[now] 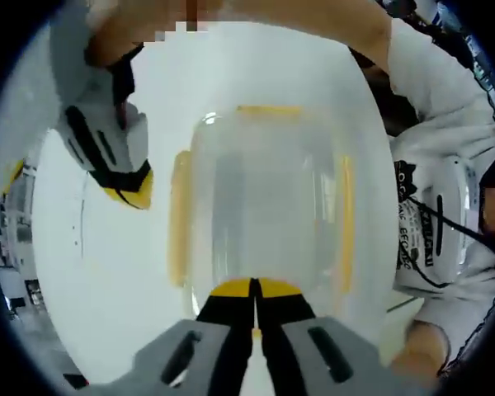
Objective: Snap each plastic latch of the storage box into its locked position after aligning the lid with the box until every specified latch is closed and the lid sits flush.
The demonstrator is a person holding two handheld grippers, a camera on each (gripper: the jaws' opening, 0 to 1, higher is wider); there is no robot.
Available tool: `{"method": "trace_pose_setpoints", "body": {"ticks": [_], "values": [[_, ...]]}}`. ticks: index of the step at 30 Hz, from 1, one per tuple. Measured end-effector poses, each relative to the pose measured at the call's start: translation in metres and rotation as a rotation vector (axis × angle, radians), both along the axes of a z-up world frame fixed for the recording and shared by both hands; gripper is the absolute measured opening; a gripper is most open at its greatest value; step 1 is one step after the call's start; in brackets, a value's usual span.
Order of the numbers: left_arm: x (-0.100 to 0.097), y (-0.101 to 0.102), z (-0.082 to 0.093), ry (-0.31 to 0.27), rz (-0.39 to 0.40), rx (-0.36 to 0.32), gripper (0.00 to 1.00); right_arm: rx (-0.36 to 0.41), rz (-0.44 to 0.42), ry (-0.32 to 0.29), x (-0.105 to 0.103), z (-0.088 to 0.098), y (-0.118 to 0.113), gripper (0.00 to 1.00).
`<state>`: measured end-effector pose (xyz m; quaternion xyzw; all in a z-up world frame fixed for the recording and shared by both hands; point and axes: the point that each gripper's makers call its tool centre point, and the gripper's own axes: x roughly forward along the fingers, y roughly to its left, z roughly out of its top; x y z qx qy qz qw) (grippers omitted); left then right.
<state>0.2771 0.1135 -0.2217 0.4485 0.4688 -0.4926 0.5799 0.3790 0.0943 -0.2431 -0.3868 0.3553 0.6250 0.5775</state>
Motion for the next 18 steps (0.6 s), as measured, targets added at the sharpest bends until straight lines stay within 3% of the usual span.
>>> {"method": "trace_pose_setpoints", "body": {"ticks": [4, 7, 9, 14, 18], "values": [[-0.002, 0.004, 0.003, -0.004, -0.011, 0.006, 0.00, -0.052, 0.067, 0.084, -0.018, -0.008, 0.001, 0.00], [-0.012, 0.007, 0.003, -0.010, -0.020, 0.008, 0.00, -0.082, 0.116, 0.073, -0.021, -0.013, -0.001, 0.00], [-0.017, 0.008, 0.002, -0.013, -0.026, 0.014, 0.00, -0.104, 0.150, 0.125, -0.030, -0.015, -0.005, 0.00], [-0.026, 0.010, 0.002, -0.014, -0.021, 0.027, 0.00, -0.126, 0.203, 0.118, -0.033, -0.017, -0.006, 0.00], [-0.028, 0.011, 0.002, -0.012, -0.013, 0.029, 0.00, -0.141, 0.199, 0.142, -0.035, -0.014, -0.009, 0.00]]}}
